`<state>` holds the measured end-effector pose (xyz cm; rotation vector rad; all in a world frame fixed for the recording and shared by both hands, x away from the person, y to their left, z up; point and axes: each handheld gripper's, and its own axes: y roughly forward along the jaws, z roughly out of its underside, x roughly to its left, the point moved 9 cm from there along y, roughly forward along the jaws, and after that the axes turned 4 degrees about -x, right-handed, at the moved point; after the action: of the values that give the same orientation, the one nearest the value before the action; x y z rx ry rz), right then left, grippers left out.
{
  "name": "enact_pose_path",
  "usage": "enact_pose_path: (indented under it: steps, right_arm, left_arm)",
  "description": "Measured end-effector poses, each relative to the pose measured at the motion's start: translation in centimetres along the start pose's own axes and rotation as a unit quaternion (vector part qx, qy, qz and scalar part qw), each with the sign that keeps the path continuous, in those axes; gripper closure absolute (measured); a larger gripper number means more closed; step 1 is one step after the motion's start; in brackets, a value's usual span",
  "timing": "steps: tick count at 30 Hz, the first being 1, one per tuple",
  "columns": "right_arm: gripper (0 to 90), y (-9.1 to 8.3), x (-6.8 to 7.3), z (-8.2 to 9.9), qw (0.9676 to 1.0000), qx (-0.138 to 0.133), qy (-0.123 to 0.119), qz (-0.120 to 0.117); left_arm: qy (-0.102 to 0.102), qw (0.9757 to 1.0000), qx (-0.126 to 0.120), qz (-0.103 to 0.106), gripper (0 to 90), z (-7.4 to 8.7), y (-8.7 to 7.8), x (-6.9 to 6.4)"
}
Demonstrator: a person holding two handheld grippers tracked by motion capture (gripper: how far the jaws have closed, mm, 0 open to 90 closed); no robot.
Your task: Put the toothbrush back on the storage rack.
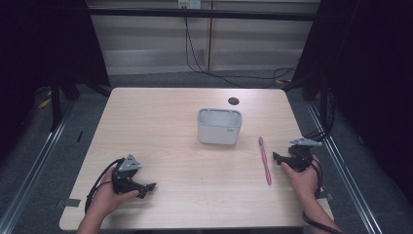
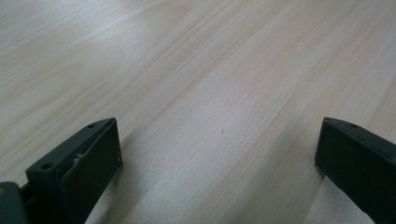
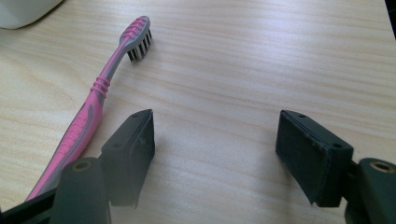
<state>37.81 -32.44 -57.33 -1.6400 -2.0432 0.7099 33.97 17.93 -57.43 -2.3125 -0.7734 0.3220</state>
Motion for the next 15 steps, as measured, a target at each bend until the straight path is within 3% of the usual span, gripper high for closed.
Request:
enact_pose_path:
  steps: [4,9,15]
  right_arm:
    - [28.0,0.03,-0.02,-0.03,1.0000,0.000,0.001,0.002]
    - [27.9,0.09,0.01,-0.23,0.9997,0.024,0.000,0.005]
    - [30.0,0.18,0.35,-0.96,0.9985,0.050,0.019,-0.009]
  left_arm:
    - [-0.001,1.0000,-0.001,0.000,0.0,-0.01,0.00,0.00]
    - [-0.001,1.0000,-0.001,0.000,0.0,-0.01,0.01,0.00]
    - [-0.001,1.0000,0.000,0.000,0.0,-0.01,0.00,0.00]
